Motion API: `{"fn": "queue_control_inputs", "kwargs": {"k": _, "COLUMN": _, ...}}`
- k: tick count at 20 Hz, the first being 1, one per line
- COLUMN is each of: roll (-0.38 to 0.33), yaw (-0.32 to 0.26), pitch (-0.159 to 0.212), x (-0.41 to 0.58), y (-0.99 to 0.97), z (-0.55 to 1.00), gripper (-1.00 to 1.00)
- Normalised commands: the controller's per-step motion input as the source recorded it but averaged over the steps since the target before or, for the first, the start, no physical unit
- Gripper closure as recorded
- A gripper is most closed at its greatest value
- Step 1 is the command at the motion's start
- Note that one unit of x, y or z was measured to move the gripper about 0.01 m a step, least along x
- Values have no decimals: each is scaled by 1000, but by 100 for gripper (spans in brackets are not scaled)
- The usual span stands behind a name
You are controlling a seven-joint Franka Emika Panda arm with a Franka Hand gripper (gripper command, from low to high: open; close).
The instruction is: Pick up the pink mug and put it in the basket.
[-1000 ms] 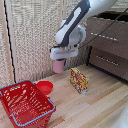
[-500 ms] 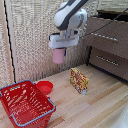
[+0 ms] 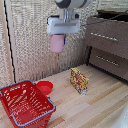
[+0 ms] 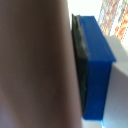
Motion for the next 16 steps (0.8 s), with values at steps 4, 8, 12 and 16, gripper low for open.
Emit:
{"fn": "queue_control_inputs", "kwargs": {"k": 4, "roll": 1, "yaw": 0, "pitch": 0, "x": -433, "y": 819, "z": 369, "gripper": 100}}
{"fn": "queue_control_inputs", "kwargs": {"k": 8, "roll": -18, "yaw": 0, "pitch": 1, "x": -251, "y": 929, "z": 91, "gripper": 100}}
{"fn": "queue_control_inputs", "kwargs": {"k": 12, "roll": -23, "yaw": 0, "pitch": 38, "x": -126, "y": 989, "z": -8, "gripper": 100}}
{"fn": "queue_control_inputs", "kwargs": {"k": 16, "roll": -35, "yaw": 0, "pitch": 42, "x": -99, "y": 998, "z": -64, "gripper": 100}}
